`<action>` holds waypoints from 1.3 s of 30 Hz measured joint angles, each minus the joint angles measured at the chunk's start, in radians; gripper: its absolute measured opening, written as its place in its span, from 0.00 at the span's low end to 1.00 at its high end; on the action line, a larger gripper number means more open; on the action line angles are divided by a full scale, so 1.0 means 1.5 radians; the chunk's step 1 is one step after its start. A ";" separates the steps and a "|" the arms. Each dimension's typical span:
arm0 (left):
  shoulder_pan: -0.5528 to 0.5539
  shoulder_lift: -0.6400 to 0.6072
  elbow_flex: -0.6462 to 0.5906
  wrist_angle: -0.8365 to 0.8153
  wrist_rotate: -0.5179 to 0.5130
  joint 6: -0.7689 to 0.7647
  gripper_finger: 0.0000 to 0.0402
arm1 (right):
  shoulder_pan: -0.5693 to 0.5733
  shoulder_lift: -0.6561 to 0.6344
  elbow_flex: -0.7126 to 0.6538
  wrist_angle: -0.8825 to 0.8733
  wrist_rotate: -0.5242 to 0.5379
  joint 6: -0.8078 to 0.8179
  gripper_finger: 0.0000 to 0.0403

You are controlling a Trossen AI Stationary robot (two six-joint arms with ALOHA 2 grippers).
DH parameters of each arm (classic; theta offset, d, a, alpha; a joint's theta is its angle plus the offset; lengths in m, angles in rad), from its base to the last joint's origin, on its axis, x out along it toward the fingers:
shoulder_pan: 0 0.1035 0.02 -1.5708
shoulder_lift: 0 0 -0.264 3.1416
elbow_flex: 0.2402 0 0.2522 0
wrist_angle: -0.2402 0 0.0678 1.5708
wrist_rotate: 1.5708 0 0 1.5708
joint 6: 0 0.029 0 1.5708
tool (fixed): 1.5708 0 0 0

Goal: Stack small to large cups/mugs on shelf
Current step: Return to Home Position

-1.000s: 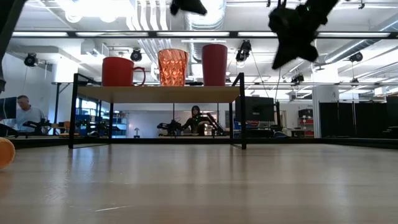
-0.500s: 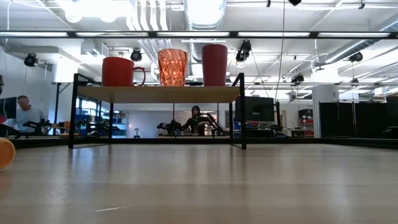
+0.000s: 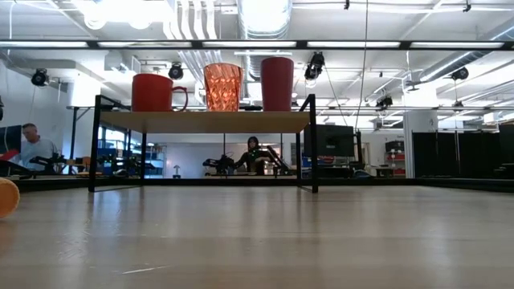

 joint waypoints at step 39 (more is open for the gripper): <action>-0.110 -0.448 -0.617 0.337 -0.159 -0.119 0.00 | 0.042 -0.449 -0.564 0.382 0.062 0.155 0.02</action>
